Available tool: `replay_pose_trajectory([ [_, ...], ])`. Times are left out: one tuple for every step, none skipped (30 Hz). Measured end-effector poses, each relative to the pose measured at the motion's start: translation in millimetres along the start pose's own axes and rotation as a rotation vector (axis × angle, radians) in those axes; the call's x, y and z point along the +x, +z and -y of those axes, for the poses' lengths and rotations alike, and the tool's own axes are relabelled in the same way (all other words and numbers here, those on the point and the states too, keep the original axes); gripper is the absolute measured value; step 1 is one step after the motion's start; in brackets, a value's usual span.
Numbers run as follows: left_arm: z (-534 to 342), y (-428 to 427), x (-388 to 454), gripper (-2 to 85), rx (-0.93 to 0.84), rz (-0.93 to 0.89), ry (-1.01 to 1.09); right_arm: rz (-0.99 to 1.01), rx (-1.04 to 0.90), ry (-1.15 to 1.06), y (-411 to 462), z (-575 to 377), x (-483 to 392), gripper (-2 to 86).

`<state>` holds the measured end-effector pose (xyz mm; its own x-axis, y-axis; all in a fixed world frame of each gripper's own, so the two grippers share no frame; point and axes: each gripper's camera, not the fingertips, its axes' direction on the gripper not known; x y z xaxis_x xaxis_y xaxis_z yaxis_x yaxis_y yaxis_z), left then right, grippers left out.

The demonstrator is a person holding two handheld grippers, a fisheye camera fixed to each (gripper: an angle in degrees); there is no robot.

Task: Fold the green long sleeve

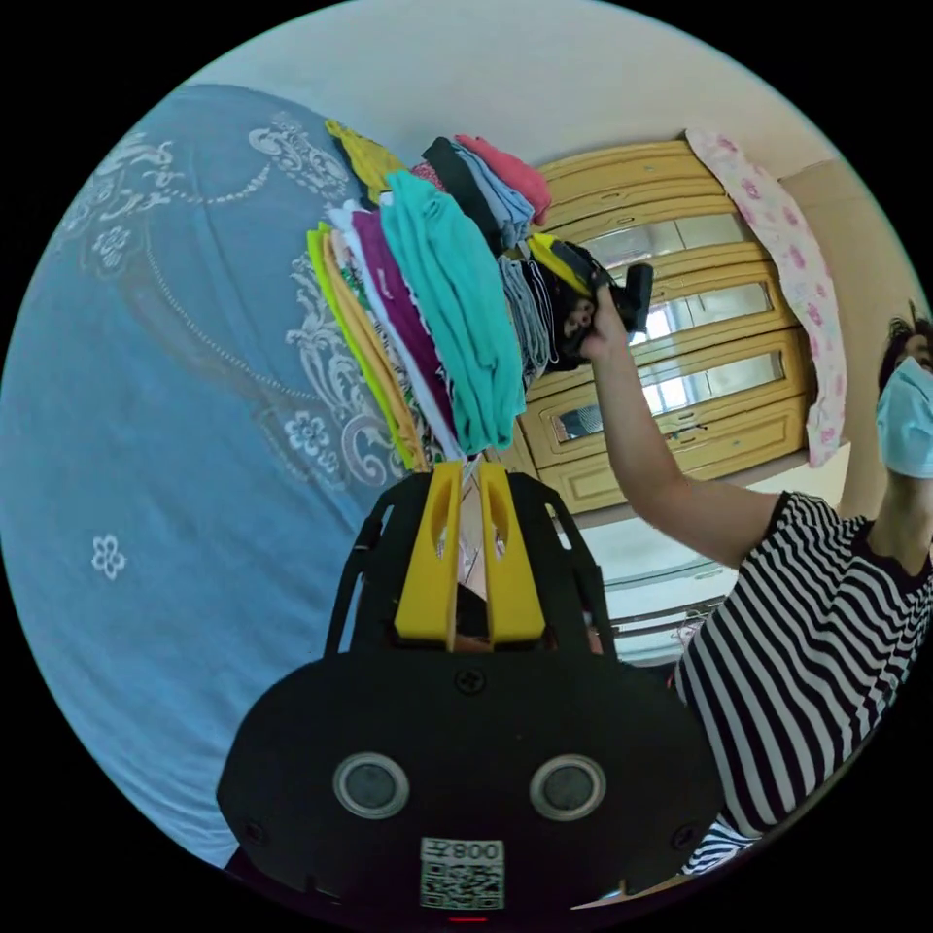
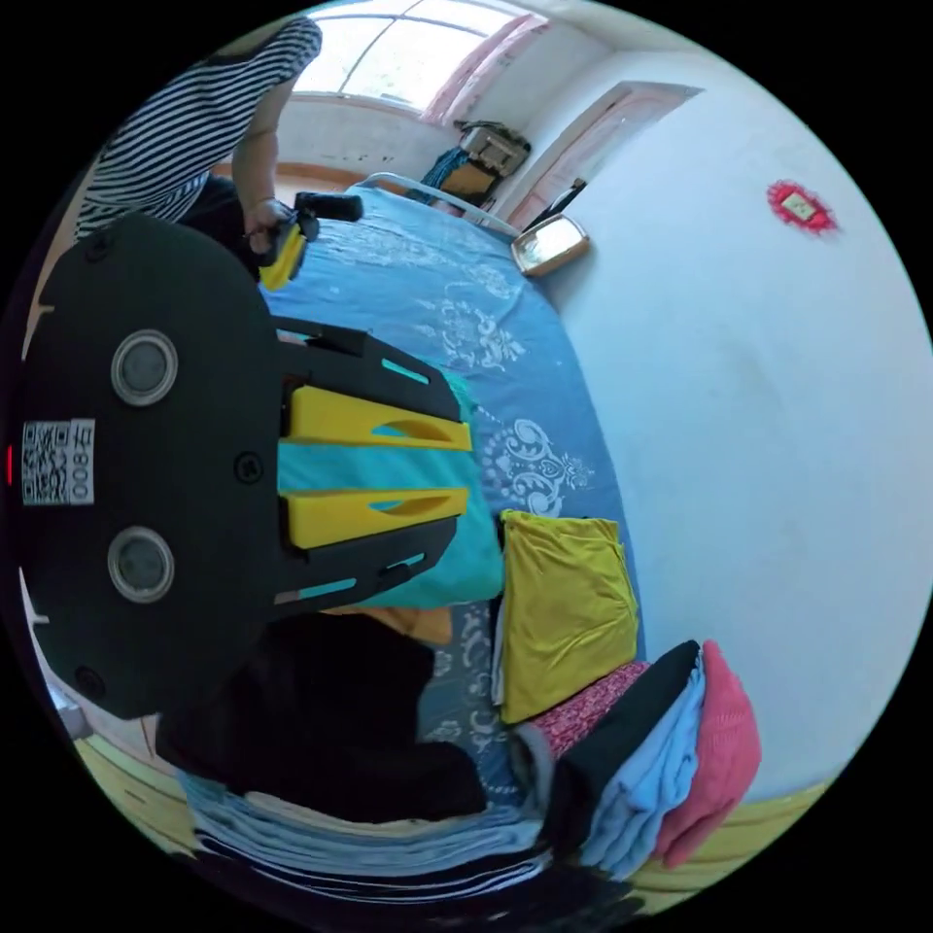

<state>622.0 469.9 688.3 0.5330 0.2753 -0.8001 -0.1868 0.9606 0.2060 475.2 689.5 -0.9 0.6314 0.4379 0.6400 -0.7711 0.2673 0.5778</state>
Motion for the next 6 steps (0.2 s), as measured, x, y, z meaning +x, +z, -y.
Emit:
replay_pose_trajectory([
  [-1, -7, -1, 2.4, 0.008, -0.008, -0.007, -0.004, -0.028, 0.0, 25, 31, -1, 7.1],
  [-3, -20, -2, 2.4, 0.022, -0.023, -0.022, -0.031, -0.049, 0.01, 51, 60, -1, 7.3],
  [-4, -33, -2, 2.4, 0.036, -0.036, -0.032, -0.046, -0.066, 0.013, 64, 74, -1, 7.5],
  [-4, -39, -2, 2.4, 0.043, -0.041, -0.034, -0.085, -0.101, 0.024, 89, 99, -1, 7.7],
  [-3, -51, -1, 2.4, 0.053, -0.05, -0.038, -0.13, -0.12, 0.042, 114, 123, 1, 7.8],
  [-2, -63, 1, 2.4, 0.062, -0.064, -0.041, -0.154, -0.13, 0.049, 127, 133, 2, 7.9],
])
